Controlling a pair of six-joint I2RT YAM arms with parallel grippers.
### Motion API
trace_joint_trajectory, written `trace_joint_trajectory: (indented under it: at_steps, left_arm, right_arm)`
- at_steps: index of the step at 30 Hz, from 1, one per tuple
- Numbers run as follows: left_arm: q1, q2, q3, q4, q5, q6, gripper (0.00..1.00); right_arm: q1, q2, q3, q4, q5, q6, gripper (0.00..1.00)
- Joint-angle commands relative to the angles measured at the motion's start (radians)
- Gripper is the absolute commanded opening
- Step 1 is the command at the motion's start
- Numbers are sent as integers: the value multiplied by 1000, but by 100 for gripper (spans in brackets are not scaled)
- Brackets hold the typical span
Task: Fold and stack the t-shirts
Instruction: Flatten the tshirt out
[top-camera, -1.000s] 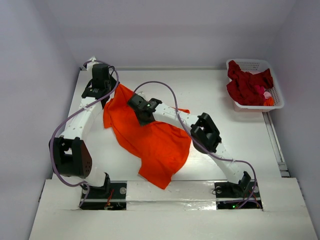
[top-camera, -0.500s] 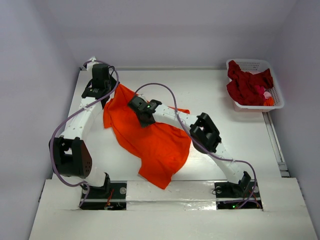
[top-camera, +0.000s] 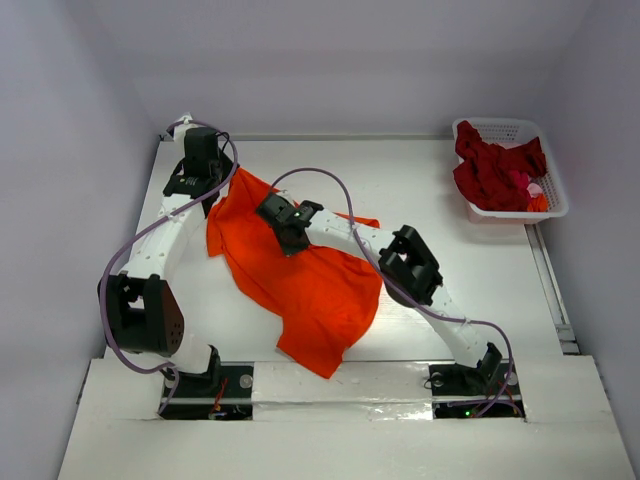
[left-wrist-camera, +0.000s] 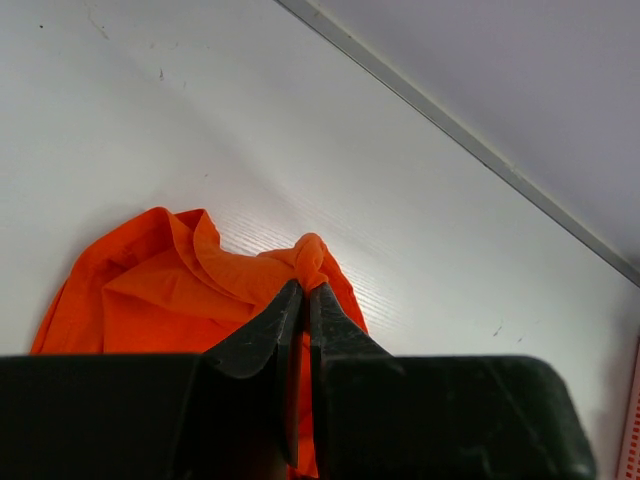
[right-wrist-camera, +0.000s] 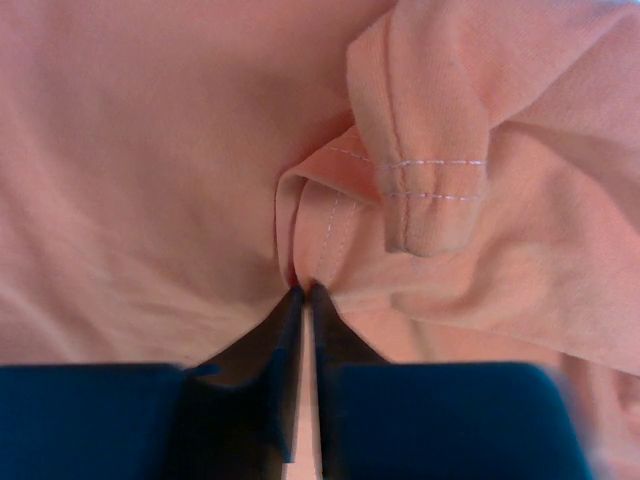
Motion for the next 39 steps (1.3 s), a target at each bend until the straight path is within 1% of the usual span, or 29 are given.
trace_joint_trajectory:
  at_steps: [1,2,7,9,13,14,17,18,21,22,25,30,34,39]
  left_arm:
    - [6,-47,46,14,-3,12,0]
    - [6,-45,46,15,-2,12,0]
    - [6,-47,45,15,0,8,0]
    - [6,-47,54,10,-3,12,0]
    - [6,-45,93,-11,-16,21,0]
    - [6,-44,101,-19,-17,22,0]
    - [6,-41,143,-46,-20,22,0]
    - [6,-41,163,-61,-20,22,0]
    - [6,-47,192,-75,-25,30,0]
    - [6,-50,209,-80,-26,38,0]
    - [6,-51,255,-111,-37,44,0]
    - [6,-51,318,-141,-33,24,0]
    - [6,-85,365,-155,-33,24,0]
    - [6,-186,374,-174,9,39,0]
  right_arm:
    - [8,11,2,26,3,6,7]
    - [8,9,2,24,6,8,0]
    - [8,-15,2,17,28,20,0]
    - [8,-57,-27,33,36,22,0]
    - [8,-147,24,-32,58,28,0]
    - [-1,-196,33,-40,63,26,0]
    - [-24,-265,109,-98,86,17,0]
    - [-41,-276,170,-141,104,11,0]
    - [-70,-310,266,-198,124,-7,0]
    - [-91,-316,325,-235,128,-18,0]
    - [-142,-351,389,-272,131,-31,0]
    - [-220,-437,312,-253,144,-32,0]
    - [-248,-497,260,-233,175,-40,0]
    - [-248,-583,301,-256,197,-37,0]
